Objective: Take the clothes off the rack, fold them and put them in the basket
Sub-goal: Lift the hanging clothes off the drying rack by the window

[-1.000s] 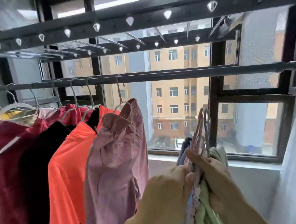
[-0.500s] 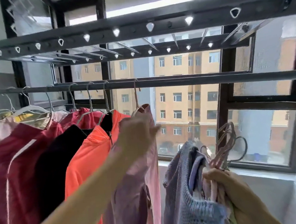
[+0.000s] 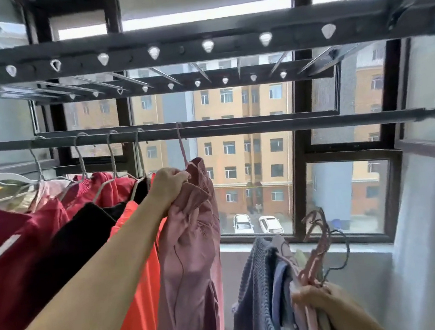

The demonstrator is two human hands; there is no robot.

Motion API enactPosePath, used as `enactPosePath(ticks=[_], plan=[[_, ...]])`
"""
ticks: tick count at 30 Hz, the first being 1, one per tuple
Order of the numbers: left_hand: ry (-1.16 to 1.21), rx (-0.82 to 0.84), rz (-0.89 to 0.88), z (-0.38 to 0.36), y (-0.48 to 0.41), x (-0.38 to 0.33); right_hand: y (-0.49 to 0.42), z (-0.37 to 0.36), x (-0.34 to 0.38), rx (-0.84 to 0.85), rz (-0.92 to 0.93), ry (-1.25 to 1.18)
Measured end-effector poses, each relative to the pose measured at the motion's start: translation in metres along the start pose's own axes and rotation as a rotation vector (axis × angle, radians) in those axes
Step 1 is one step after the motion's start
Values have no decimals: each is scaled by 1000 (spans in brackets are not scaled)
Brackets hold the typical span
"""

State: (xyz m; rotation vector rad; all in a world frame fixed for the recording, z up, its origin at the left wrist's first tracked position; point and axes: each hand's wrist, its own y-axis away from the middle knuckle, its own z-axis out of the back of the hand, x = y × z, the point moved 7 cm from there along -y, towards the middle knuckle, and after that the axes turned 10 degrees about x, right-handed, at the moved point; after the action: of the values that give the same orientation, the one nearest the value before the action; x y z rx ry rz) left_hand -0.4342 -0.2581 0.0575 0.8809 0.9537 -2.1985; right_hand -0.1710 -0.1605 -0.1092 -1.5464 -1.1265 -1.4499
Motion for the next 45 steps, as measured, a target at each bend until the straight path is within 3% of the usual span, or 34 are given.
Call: enactPosePath(ticks=[7, 9, 12, 15, 17, 21, 31, 35, 42, 45], plan=[[-30, -57, -213, 41, 33, -37, -6, -18, -2, 10, 66, -247], [45, -5, -234, 36, 57, -39, -6, -25, 4, 2, 96, -260], [105, 110, -302, 2, 112, -36, -7, -31, 16, -12, 160, -254], [-6, 235, -335, -55, 161, -27, -11, -38, 26, -4, 272, -292], [-130, 221, -394, -82, 181, -27, -16, -41, 25, 46, 308, -379], [-55, 185, -512, -106, 194, -31, -26, -34, 11, 85, 249, -397], [-380, 123, -521, -140, 197, -20, -43, -12, 0, 85, 125, -232], [-449, 134, -494, -149, 202, -20, -46, -8, -4, 161, 105, -219], [-311, 154, -438, -145, 214, -16, -49, -13, -9, 184, 134, -182], [-418, 37, -449, -131, 215, -11, -52, -25, -7, 175, 153, -169]])
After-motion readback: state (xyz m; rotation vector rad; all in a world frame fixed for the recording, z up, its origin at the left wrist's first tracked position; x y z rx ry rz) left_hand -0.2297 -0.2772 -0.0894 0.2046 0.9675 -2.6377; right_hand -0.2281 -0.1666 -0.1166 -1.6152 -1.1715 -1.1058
